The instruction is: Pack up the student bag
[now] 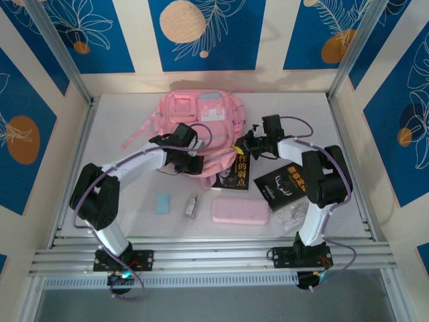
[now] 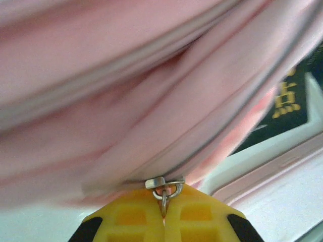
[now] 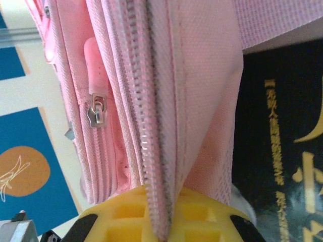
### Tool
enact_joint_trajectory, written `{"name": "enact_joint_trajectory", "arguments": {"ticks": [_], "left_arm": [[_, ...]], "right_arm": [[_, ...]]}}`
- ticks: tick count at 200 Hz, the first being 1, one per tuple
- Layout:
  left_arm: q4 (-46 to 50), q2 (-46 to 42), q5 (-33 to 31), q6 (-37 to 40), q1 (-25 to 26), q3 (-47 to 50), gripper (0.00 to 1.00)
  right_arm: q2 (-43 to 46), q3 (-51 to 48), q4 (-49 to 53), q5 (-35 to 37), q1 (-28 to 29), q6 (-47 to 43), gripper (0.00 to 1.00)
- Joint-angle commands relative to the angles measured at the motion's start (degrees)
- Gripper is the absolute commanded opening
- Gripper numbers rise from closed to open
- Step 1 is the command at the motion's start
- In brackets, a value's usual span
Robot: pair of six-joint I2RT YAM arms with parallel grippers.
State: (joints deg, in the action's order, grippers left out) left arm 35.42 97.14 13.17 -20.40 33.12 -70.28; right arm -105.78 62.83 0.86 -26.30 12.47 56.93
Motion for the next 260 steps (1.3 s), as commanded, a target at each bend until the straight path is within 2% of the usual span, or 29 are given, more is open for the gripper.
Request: {"name": "enact_joint_trajectory", "arguments": {"ticks": [1,26,41,65,86,94,108,116,131,146,172,205,227,260], "left_arm": [[9.7,-3.1,-4.5,2.8,-2.8,2.1,0.0],[7.8,-4.6,-6.5,2.4,-7.1,4.6,0.0],[6.6,-5.4,-6.4,2.7,-7.4,4.4,0.0],[2.5,-5.7,1.1,1.5,-5.6,4.1,0.0],[-0.4,-5.8,6.6,-1.0,-1.9,3.5,0.0],[-2.4,-5.7,8.4,-2.7,-0.8,3.5,0.0],[-8.0,-5.4,12.1,-6.9,0.5,3.9,0.0],[-11.7,-4.8,14.0,-9.0,0.9,3.8,0.0],[-15.6,-2.7,15.2,-10.4,1.1,1.7,0.0],[-15.9,0.1,15.0,-9.6,1.2,-2.1,0.0],[-16.7,3.8,15.5,-8.9,1.2,-7.1,0.0],[-16.6,5.3,15.5,-8.4,1.2,-8.6,0.0],[-14.9,4.4,15.3,-7.7,1.2,-7.7,0.0],[-13.9,1.6,14.5,-8.0,1.2,-4.4,0.0]], "right_arm": [[1.3,4.8,1.9,6.0,-2.7,-5.7,0.0],[-1.1,9.2,3.6,5.5,-4.4,-9.5,0.0],[-3.1,13.1,5.9,6.0,-4.8,-11.1,0.0],[-8.0,20.5,7.2,4.0,-4.3,-11.1,0.0],[-12.1,27.2,8.8,3.9,-2.9,-10.6,0.0],[-13.3,29.7,9.9,3.8,-2.4,-10.5,0.11],[-14.3,32.6,11.5,2.8,-1.7,-9.8,0.43],[-13.7,32.6,12.3,3.1,-1.5,-9.4,0.54],[-10.8,30.3,13.7,4.3,-1.3,-9.1,0.67],[-6.2,25.4,14.3,5.9,-1.4,-8.4,0.73],[2.7,15.7,16.3,7.8,-1.5,-8.9,0.78],[10.3,5.7,18.6,6.8,-1.0,-9.5,0.79],[10.2,1.4,14.2,1.2,0.2,-7.2,0.79],[4.4,0.1,5.3,0.9,4.6,-4.2,0.76]]}}
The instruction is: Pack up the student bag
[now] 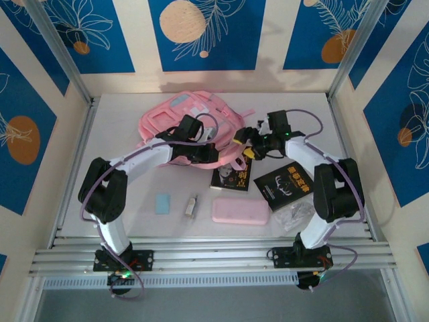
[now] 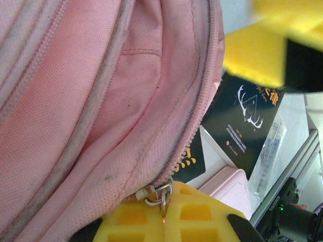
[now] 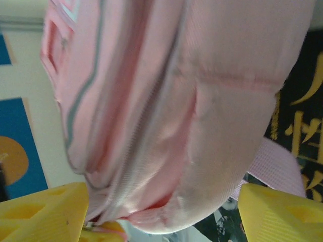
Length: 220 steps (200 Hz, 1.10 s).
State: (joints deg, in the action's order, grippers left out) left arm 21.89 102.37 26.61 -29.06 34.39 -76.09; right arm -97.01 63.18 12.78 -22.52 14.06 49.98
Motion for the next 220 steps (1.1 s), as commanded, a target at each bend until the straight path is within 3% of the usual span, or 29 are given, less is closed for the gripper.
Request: {"name": "enact_joint_trajectory", "arguments": {"ticks": [1,18,41,82,116,165,220], "left_arm": [[-0.4,-3.7,1.0,0.7,-0.1,1.5,0.0],[0.6,-4.9,-0.2,1.1,0.0,2.7,0.0],[3.0,-5.8,-3.9,2.7,-0.5,4.2,0.0],[10.2,-7.8,-11.2,6.0,-4.1,8.8,0.0],[16.2,-10.5,-20.3,9.4,-10.2,12.5,0.0],[12.1,-10.4,-37.6,12.2,-17.1,13.3,0.0],[4.6,-2.9,-49.3,13.0,-20.1,9.6,0.0]], "right_arm": [[-4.6,-0.1,-6.9,-2.8,3.1,2.8,0.75],[-7.8,0.8,-9.1,-2.0,3.8,4.6,0.52],[-8.3,-1.1,-12.7,-0.7,2.7,7.0,0.0],[-5.6,-3.3,-12.6,3.5,0.2,6.3,0.0],[-5.0,-2.8,-10.3,5.0,-0.2,4.3,0.0],[-5.1,-2.9,-10.0,4.8,0.2,2.9,0.0],[-6.6,1.7,-8.9,5.1,5.0,1.6,0.0]]}}
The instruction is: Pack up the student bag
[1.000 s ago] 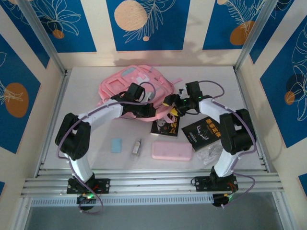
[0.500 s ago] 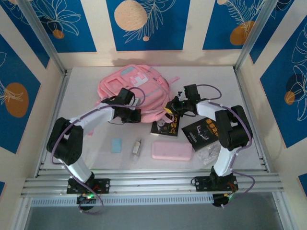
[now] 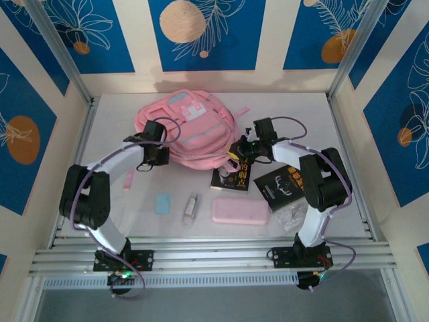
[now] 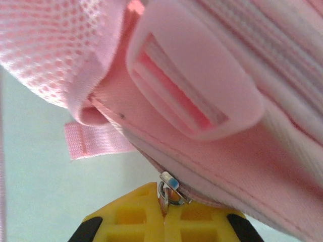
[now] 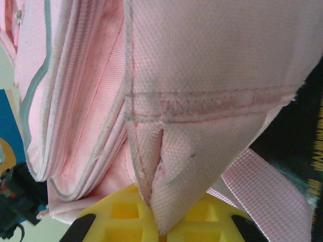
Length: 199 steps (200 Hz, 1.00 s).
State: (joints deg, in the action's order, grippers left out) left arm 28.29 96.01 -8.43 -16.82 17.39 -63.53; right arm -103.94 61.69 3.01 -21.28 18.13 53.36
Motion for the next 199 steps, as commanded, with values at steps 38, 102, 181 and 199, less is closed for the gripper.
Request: {"name": "enact_joint_trajectory", "arguments": {"ticks": [38,102,181,199], "left_arm": [[-5.2,7.7,-14.1,-0.5,-4.4,-7.0,0.0],[-8.0,8.5,-17.7,-2.1,-6.9,-9.0,0.35],[-9.0,-6.0,-0.9,-9.5,-5.3,1.4,0.89],[-9.6,-9.5,2.1,-11.4,-3.3,3.2,0.9]], "right_arm": [[-1.7,6.6,-0.6,2.8,7.2,1.5,0.0],[-2.7,7.9,-2.5,0.5,14.6,5.9,0.18],[11.5,0.0,8.0,0.1,0.6,-7.0,0.66],[14.2,-1.6,13.3,2.6,-2.8,-10.3,0.67]]}}
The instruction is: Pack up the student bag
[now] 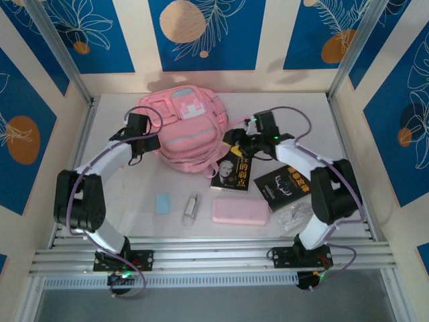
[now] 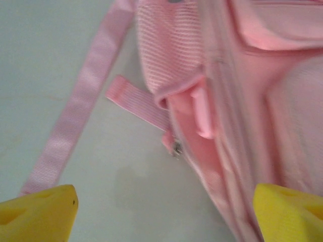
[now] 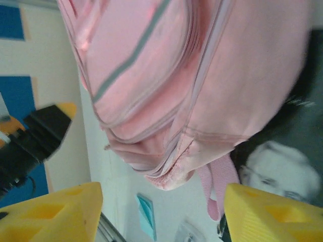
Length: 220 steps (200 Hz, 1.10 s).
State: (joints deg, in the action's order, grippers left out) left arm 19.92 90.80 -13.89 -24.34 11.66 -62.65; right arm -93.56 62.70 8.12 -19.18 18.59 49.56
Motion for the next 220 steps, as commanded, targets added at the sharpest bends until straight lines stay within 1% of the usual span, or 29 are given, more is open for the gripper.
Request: {"name": "enact_joint_trajectory", "arguments": {"ticks": [1,26,47,66,86,94,106,135,155,180,220], "left_arm": [[-1.2,-4.5,7.8,-4.0,2.5,2.3,0.9],[-4.3,-8.1,13.5,-9.0,5.9,4.6,0.9],[-9.6,-9.0,17.8,-15.2,9.6,6.9,0.9],[-16.5,-7.7,20.3,-21.4,14.4,8.8,0.9],[-24.1,-4.0,23.2,-27.7,19.5,9.6,0.89],[-26.8,-2.3,24.8,-29.3,21.2,9.2,0.88],[-28.2,0.2,25.8,-31.4,23.7,8.0,0.88],[-30.5,4.6,28.2,-33.0,28.1,5.9,0.88],[-31.4,6.4,28.7,-33.2,29.0,6.1,0.88],[-31.2,8.0,27.2,-31.7,28.6,6.5,0.88],[-27.1,8.7,21.5,-25.7,25.3,6.7,0.89]], "right_arm": [[4.0,-2.6,8.4,0.6,-3.5,-6.6,0.67],[5.5,-5.8,12.7,2.4,-8.3,-9.7,0.66],[5.8,-9.0,13.1,4.0,-9.5,-11.3,0.64],[4.5,-11.3,10.8,3.3,-8.6,-11.1,0.57],[2.0,-12.1,8.9,2.8,-7.2,-10.6,0.5],[1.2,-12.2,8.4,3.3,-6.5,-10.6,0.49],[0.2,-11.9,7.9,4.4,-5.6,-10.7,0.49],[-1.4,-11.5,7.6,7.2,-4.2,-10.9,0.49],[-2.0,-11.6,7.3,8.3,-4.0,-11.0,0.51],[-2.8,-11.6,5.5,6.0,-3.1,-10.8,0.5],[0.6,-10.9,5.8,5.3,-1.2,-10.7,0.4]]}}
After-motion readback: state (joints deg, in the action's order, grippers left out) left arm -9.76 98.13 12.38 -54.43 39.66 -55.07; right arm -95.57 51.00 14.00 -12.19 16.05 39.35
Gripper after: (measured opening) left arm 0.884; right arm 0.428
